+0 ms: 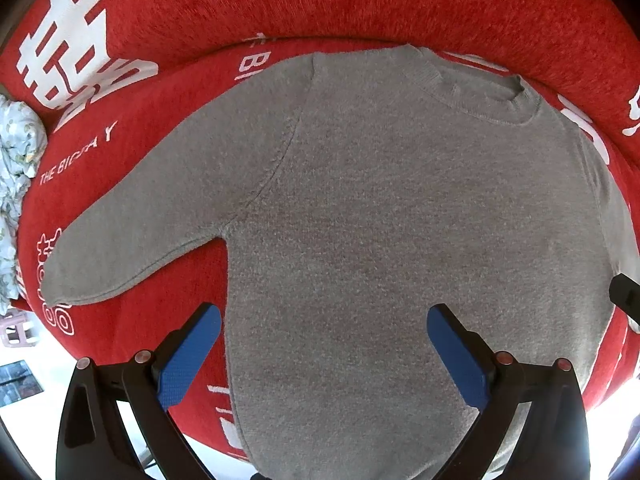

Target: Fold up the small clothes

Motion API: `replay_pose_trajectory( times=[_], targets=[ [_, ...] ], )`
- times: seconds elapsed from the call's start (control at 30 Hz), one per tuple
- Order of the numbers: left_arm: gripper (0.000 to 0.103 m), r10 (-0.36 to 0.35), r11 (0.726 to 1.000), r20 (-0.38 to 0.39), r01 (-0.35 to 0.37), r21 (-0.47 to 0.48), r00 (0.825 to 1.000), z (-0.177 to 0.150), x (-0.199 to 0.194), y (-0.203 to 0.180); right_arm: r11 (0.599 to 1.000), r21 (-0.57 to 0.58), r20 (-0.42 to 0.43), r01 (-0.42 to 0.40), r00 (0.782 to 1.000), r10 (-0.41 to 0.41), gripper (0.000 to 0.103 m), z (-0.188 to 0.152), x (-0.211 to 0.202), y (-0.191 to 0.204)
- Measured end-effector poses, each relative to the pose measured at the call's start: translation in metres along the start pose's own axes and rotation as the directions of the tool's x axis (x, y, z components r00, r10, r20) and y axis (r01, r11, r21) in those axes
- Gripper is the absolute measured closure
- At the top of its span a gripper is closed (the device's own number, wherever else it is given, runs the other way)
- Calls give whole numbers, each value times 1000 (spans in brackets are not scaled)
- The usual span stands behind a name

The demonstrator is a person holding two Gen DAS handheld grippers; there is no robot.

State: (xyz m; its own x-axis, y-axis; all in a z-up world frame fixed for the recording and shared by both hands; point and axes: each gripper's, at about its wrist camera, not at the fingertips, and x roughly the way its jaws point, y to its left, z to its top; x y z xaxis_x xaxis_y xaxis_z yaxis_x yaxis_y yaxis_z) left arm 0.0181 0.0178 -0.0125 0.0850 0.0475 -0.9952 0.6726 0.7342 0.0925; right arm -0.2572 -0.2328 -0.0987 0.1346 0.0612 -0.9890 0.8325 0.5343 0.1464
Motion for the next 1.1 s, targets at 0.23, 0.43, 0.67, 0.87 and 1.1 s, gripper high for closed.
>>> replay_pose_trajectory(
  times=[0.23,0.43,0.67,0.87,1.1],
  targets=[
    [0,2,1000,-9,-2,-1,1000,1,3,0,1000,2,-6,-3,1000,3,0,0,1,-1],
    [0,2,1000,-12,-2,-8,1000,1,4,1,1000,-4,-9,4,1000,-4,0,-1,1,3],
    [0,0,1000,-12,-1,-6,1000,1,5,4,1000,-20,-5,9,1000,-9,0,-1,1,7],
    [0,-1,1000,-13,1,-4,1000,1,5,7,1000,-25,-9,18,1000,-18,0,-2,2,8],
    [0,-1,1000,-13,1,-6,1000,1,5,6,999,-30,-10,23,1000,-24,0,-2,3,10]
  ],
)
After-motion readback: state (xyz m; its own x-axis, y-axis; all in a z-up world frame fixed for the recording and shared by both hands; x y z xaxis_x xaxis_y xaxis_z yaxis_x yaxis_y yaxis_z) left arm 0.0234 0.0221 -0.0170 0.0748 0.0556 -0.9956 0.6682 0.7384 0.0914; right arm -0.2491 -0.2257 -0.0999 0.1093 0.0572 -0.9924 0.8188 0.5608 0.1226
